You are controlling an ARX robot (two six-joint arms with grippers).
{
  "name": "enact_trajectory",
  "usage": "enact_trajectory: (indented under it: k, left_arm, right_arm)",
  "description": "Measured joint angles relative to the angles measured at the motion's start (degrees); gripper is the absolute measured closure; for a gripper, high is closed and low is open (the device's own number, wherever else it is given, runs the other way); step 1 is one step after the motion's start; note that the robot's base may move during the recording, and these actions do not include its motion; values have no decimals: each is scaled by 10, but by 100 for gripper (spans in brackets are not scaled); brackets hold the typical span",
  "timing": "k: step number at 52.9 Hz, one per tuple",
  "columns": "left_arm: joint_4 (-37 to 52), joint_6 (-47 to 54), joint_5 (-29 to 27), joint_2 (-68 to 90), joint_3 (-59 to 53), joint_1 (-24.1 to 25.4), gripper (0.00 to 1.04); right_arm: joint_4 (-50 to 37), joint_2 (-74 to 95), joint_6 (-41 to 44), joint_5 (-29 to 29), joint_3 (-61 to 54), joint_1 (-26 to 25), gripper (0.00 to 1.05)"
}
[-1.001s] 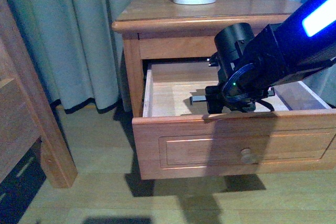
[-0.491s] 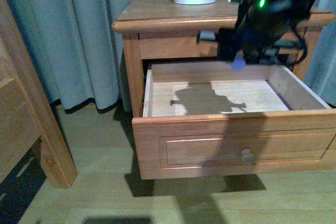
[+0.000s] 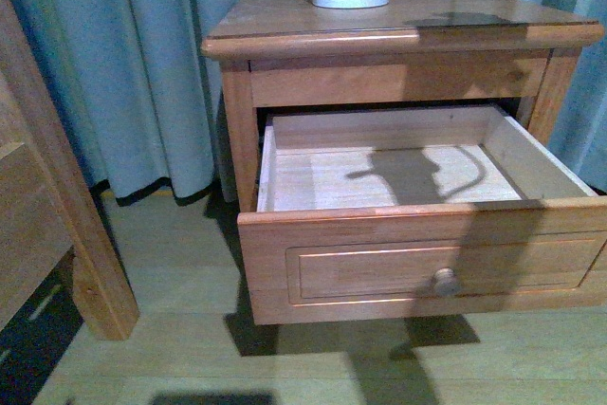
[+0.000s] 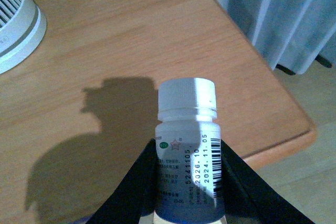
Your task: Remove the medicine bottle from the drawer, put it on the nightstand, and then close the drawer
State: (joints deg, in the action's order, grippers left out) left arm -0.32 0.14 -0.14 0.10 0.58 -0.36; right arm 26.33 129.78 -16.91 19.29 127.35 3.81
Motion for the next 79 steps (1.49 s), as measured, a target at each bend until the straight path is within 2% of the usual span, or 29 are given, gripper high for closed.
enact_trajectory:
  k: [15, 18, 24, 36, 40, 48, 52, 58, 66, 72, 79]
  left_arm:
    - [0, 0, 0, 0, 0, 0, 7]
    - [0, 0, 0, 0, 0, 0, 7]
    - [0, 0, 0, 0, 0, 0, 7]
    - [0, 0, 0, 0, 0, 0, 7]
    - [0, 0, 0, 0, 0, 0, 7]
    - [0, 0, 0, 0, 0, 0, 7]
    - [0, 0, 0, 0, 0, 0, 7]
    - [0, 0, 0, 0, 0, 0, 7]
    - [0, 0, 0, 0, 0, 0, 7]
    - [0, 0, 0, 0, 0, 0, 7]
    - [0, 0, 0, 0, 0, 0, 7]
  right_arm:
    - [119, 213, 12, 20, 313, -7, 75]
    - [74, 212, 17, 19, 289, -9, 62]
    - [-23, 160, 24, 2, 177, -7, 38]
    - [-173, 23, 32, -22, -19, -3, 6]
    - [-248, -78, 33, -12, -144, -2, 7]
    - [-339, -269, 35, -2, -368, -4, 7]
    - [-385, -389, 42, -7, -520, -6, 7]
    - [-417, -524, 43, -27, -715, -7, 7]
    - [-397, -673, 9, -42, -957, 9, 7]
    - [-428, -679, -8, -36, -1045, 31, 7]
    - [-526, -601, -16, -41, -1096, 43, 7]
